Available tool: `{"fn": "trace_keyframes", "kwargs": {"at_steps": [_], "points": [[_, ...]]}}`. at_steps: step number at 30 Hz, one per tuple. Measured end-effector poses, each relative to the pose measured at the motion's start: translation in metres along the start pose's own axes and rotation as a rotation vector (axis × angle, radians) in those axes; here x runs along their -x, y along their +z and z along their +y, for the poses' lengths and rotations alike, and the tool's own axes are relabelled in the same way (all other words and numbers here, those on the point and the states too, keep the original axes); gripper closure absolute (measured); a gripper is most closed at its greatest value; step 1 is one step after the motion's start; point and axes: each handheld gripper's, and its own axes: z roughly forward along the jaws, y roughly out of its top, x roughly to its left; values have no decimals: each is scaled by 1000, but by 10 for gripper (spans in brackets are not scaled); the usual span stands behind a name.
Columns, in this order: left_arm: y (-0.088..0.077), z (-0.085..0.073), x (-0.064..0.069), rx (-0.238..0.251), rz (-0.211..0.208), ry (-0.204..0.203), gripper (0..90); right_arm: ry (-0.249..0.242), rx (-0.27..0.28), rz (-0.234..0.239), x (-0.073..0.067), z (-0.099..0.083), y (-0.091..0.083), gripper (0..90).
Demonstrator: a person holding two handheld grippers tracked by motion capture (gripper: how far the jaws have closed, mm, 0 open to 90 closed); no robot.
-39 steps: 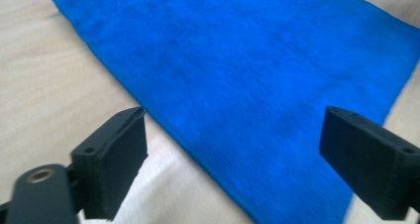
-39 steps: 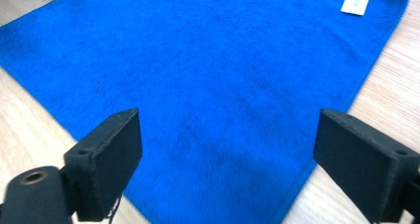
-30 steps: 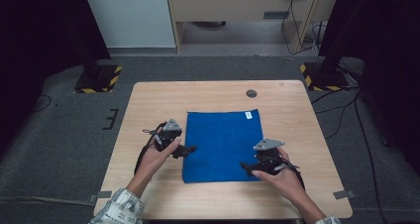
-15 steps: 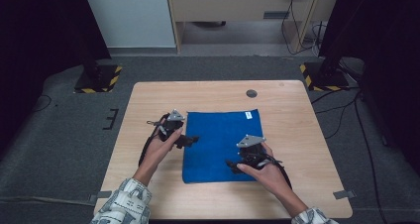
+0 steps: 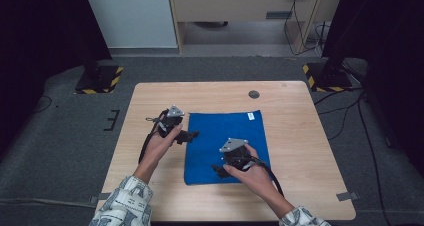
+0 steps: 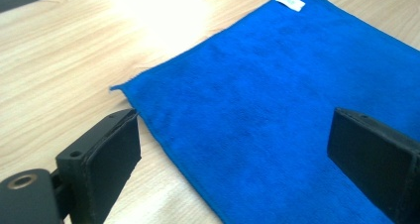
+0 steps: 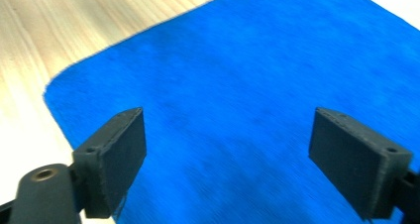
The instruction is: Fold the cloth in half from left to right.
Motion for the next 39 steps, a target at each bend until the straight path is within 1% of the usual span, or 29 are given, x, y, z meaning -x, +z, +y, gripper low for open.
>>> {"fn": "trace_keyframes", "kwargs": {"at_steps": [2,5,8,9,11,13,14,15,20,23,24,26,27,32,35,36,39], "points": [[-2,1,-3,4,3,-1,59,-8,1,17,-7,3,5,188],[-6,1,-7,22,15,-16,61,-40,6,49,-18,8,10,267],[-10,0,-12,13,27,-23,61,-72,16,77,-29,12,15,357],[-12,-1,-14,10,30,-18,61,-74,17,83,-33,14,16,377],[-15,-2,-16,13,33,-21,61,-84,23,84,-40,17,19,434],[-17,-3,-18,13,34,-22,61,-88,23,96,-47,20,22,457],[-18,-3,-19,13,36,-24,61,-90,31,125,-49,21,23,484],[-20,-4,-20,13,38,-24,61,-88,40,143,-51,22,24,495],[-24,-7,-23,8,41,-26,63,-128,38,183,-66,27,30,675],[-25,-8,-22,5,38,-22,64,-149,22,198,-74,27,34,721],[-25,-8,-23,5,39,-21,64,-155,17,200,-76,27,36,726],[-25,-8,-23,7,41,-21,67,-150,9,210,-79,26,40,725],[-25,-8,-23,8,40,-21,67,-149,9,213,-80,25,41,710],[-22,-8,-25,7,35,-26,67,-142,-19,208,-87,23,48,578],[-20,-9,-25,4,31,-27,67,-154,-34,189,-90,22,52,529],[-19,-9,-26,5,29,-29,67,-157,-37,182,-91,22,53,525],[-19,-10,-26,8,20,-34,67,-145,-50,168,-94,20,55,515]]}}
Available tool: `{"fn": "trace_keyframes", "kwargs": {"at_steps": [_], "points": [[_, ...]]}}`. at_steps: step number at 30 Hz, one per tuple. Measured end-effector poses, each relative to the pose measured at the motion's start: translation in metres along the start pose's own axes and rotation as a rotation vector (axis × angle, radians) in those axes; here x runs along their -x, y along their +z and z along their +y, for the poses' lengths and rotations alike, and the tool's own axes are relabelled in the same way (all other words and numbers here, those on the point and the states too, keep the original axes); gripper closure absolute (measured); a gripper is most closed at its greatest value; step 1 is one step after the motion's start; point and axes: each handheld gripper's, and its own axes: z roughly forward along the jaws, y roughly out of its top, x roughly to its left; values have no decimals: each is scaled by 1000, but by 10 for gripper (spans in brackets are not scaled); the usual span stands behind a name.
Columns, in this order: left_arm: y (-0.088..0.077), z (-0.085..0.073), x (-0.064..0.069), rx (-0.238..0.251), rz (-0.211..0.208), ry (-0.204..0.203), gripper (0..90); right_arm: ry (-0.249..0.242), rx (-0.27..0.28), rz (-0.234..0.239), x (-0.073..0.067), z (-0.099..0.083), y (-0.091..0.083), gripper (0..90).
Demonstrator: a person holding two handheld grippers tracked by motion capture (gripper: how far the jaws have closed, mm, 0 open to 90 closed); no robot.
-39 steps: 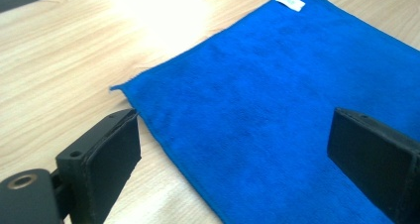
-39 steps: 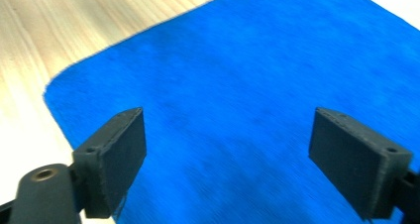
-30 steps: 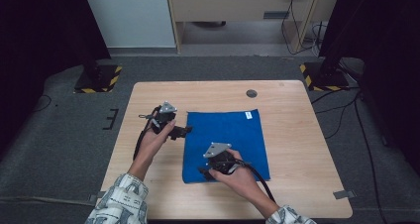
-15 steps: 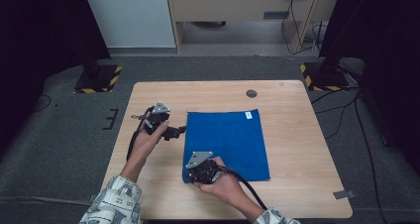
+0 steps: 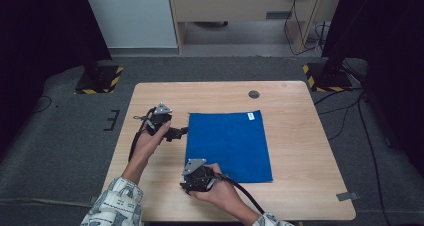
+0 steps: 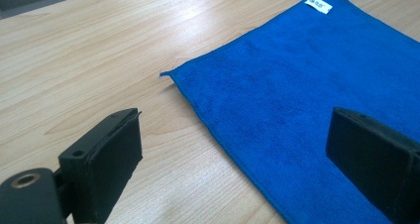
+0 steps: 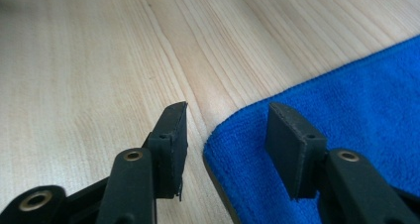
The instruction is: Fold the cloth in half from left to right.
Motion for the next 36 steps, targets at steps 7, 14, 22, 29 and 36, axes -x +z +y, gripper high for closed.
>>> {"fn": "trace_keyframes", "kwargs": {"at_steps": [7,14,22,29,36], "points": [[1,0,0,0,-20,-3,69,18,25,-11,4,-8,-1,681],[5,1,-4,21,-25,-34,88,75,32,-23,12,-7,0,867],[23,2,-16,-16,12,-37,148,83,52,5,-1,-2,1,867],[44,-1,-32,13,52,-39,279,96,70,8,-6,-4,1,867],[65,3,-33,9,64,-15,320,105,80,17,-8,-5,0,867]]}}
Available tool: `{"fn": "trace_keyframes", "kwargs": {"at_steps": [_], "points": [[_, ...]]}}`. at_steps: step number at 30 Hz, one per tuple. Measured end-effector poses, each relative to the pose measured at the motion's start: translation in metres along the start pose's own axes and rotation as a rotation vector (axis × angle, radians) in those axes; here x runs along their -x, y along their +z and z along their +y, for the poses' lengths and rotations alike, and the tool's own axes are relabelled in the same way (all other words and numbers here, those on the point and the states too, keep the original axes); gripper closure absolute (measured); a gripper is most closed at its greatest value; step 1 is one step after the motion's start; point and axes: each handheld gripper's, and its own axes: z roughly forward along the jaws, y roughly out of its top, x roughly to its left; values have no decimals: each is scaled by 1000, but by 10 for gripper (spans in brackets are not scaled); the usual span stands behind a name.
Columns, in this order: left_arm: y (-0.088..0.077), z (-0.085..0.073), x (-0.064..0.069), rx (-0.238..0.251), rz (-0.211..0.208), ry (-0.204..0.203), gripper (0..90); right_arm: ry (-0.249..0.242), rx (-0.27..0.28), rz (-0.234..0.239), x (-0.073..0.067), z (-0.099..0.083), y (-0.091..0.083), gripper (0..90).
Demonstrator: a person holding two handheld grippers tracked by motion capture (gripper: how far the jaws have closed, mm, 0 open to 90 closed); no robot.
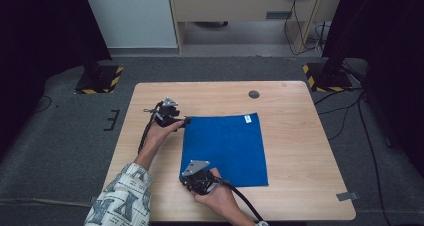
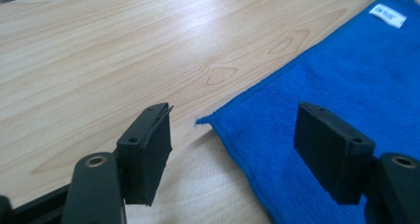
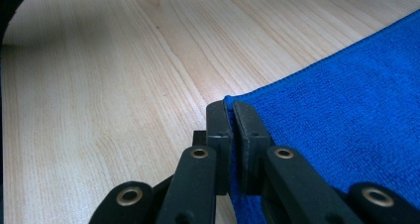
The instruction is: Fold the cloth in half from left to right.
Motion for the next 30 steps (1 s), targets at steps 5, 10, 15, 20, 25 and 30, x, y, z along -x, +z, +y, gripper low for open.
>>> {"fn": "trace_keyframes", "kwargs": {"at_steps": [5,10,15,20,25,30], "points": [[12,-6,-2,-18,4,-11,334,-12,3,6,-2,0,-1,865],[18,-9,-3,-37,9,-8,331,-21,5,13,-3,0,-1,864],[26,-14,-3,-68,19,-4,345,-25,11,16,-4,0,-1,863],[25,-14,-2,-72,20,-3,544,-34,11,15,-5,0,-3,861],[25,-12,2,-73,-4,-3,746,-33,17,14,-4,1,-6,861],[22,-8,7,-82,-15,-3,851,-37,19,10,-5,1,-7,862]]}}
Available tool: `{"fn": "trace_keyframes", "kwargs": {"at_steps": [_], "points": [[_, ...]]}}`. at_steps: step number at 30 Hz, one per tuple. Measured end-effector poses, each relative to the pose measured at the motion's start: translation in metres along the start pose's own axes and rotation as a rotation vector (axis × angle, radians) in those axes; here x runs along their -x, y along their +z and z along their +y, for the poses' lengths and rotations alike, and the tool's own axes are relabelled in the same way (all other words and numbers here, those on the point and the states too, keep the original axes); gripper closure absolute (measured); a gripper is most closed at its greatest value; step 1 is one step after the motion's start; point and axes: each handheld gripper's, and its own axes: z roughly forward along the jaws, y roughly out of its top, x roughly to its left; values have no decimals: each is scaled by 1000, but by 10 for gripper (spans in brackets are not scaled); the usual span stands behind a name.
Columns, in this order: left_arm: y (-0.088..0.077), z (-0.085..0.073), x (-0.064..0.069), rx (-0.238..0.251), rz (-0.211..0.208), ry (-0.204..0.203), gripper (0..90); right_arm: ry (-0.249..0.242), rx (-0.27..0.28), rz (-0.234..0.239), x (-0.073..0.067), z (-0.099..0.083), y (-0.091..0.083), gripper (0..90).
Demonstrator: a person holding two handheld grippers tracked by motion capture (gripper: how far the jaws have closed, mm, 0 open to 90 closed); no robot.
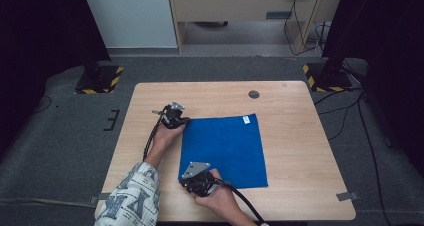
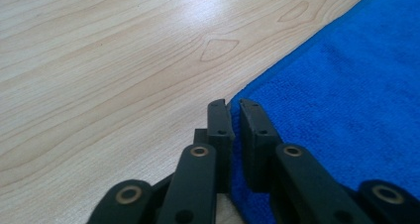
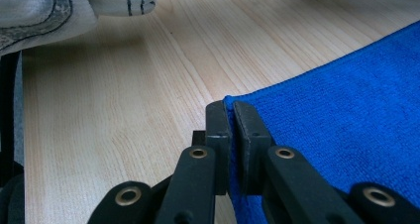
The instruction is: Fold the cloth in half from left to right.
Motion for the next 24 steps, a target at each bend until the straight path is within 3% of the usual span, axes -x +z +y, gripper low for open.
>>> {"fn": "trace_keyframes", "kwargs": {"at_steps": [4,17,24], "points": [[-9,5,3,28,-5,-13,862,8,9,-12,0,1,-1,863],[-37,29,6,22,-23,-12,871,15,42,-51,-6,9,-12,867],[-41,35,6,17,-38,-21,872,-24,63,-94,-16,16,-21,868]]}}
